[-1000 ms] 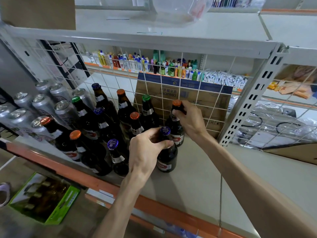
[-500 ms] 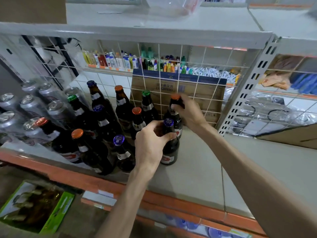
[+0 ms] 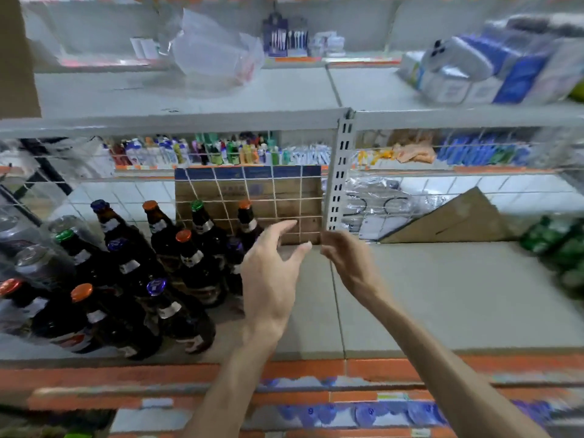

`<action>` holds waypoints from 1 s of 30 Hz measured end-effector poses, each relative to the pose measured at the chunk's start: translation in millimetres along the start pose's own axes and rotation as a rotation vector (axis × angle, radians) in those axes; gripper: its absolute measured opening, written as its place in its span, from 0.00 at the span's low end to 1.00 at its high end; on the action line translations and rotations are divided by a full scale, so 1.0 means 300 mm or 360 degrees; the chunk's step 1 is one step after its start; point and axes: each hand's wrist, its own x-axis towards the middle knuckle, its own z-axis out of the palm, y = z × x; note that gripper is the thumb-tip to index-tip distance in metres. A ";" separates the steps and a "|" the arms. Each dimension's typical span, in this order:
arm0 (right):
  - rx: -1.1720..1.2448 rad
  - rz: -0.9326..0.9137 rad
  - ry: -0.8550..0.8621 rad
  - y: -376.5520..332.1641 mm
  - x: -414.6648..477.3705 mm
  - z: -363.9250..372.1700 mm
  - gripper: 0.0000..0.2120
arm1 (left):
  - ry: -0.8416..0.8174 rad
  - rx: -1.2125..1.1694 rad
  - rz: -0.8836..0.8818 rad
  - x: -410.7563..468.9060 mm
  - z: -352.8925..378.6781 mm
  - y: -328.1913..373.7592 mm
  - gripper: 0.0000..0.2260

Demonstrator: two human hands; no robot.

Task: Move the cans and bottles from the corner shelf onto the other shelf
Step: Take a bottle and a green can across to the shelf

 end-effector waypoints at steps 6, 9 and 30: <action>-0.0034 0.0163 0.0269 0.188 -0.185 -0.358 0.13 | -0.0542 0.0332 0.0159 -0.115 0.320 0.186 0.26; -0.0081 0.0235 0.0371 0.298 -0.281 -0.557 0.15 | -0.0745 0.0500 0.0312 -0.207 0.501 0.287 0.27; -0.0095 0.0507 0.0765 0.850 -0.679 -1.474 0.14 | -0.1200 0.0324 0.0503 -0.639 1.291 0.805 0.18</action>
